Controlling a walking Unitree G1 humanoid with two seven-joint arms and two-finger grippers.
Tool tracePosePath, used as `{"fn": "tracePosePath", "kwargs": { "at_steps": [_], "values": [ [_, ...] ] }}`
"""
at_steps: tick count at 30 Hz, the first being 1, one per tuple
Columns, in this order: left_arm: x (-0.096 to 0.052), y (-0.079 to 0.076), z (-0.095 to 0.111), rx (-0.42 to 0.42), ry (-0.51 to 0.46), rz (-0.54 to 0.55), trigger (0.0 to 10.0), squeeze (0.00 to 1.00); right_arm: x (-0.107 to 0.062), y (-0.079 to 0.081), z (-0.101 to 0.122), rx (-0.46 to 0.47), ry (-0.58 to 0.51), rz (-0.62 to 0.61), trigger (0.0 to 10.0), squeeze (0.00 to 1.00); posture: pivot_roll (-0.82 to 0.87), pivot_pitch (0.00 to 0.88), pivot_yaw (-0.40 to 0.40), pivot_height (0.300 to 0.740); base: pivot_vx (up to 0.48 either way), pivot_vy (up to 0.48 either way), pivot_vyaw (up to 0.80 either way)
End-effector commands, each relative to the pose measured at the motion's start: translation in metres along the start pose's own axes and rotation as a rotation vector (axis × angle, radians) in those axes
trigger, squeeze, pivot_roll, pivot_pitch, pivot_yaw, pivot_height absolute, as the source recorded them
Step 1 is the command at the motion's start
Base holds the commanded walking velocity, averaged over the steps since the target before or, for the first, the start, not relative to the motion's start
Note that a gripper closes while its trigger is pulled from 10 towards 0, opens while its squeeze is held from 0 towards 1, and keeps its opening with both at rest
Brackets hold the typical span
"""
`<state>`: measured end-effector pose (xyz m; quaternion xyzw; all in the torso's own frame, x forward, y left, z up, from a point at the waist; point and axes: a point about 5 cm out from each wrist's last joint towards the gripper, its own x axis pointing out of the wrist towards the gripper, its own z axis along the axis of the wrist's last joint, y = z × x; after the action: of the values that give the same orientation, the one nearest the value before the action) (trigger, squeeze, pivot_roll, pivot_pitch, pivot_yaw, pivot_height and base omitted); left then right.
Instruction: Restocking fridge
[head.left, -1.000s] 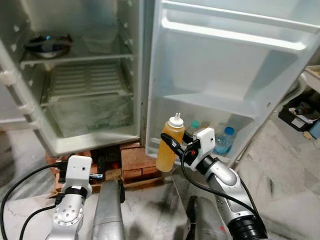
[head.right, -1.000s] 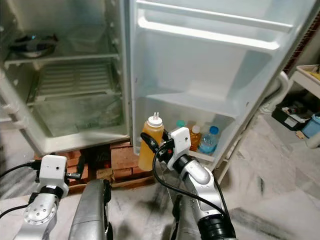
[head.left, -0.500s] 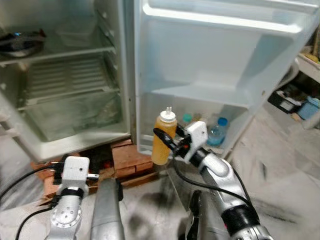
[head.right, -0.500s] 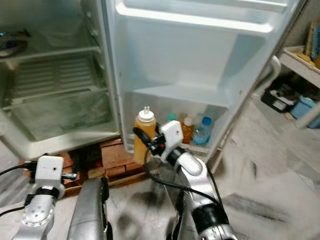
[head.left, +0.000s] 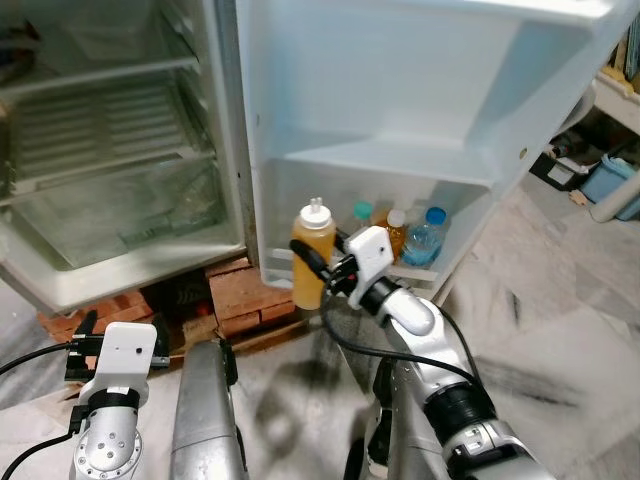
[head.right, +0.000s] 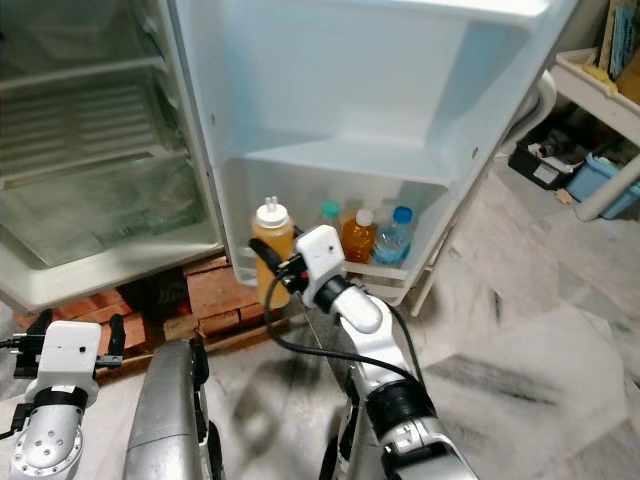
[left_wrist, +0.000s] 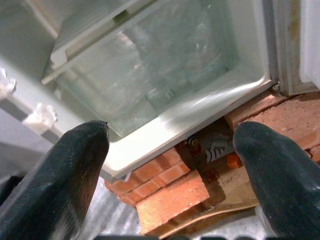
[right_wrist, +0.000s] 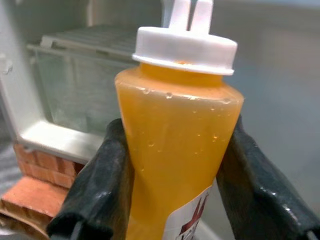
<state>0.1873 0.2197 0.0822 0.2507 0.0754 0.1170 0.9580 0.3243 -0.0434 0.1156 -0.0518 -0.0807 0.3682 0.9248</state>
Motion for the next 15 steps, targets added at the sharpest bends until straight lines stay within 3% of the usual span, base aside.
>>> {"fn": "tracePosePath", "kwargs": {
  "at_steps": [1,3,10,11,15],
  "values": [
    [-0.005,0.001,0.003,0.026,-0.006,0.000,10.0,0.00,0.004,-0.002,0.002,-0.040,-0.005,-0.011,10.0,0.00,0.16,0.240,-0.113,0.503,0.000,0.000,0.00],
    [-0.013,0.003,0.007,0.036,-0.008,0.010,10.0,0.00,0.014,-0.007,0.005,-0.131,0.018,-0.028,10.0,0.00,0.17,0.263,-0.131,0.503,0.000,0.000,0.00],
    [-0.029,0.004,0.011,0.051,-0.001,0.012,10.0,0.00,0.031,-0.012,0.016,-0.298,0.036,-0.028,10.0,0.00,0.21,0.326,-0.154,0.503,0.000,0.000,0.00],
    [-0.033,0.007,0.016,0.079,-0.021,0.011,10.0,0.00,0.037,-0.014,0.021,-0.365,0.040,-0.043,10.0,0.00,0.21,0.344,-0.156,0.503,0.000,0.000,0.00],
    [-0.039,0.013,0.020,0.094,-0.023,0.024,10.0,0.00,0.042,-0.016,0.025,-0.440,0.049,-0.071,10.0,0.00,0.23,0.370,-0.161,0.503,0.000,0.000,0.00]
  ]
}}
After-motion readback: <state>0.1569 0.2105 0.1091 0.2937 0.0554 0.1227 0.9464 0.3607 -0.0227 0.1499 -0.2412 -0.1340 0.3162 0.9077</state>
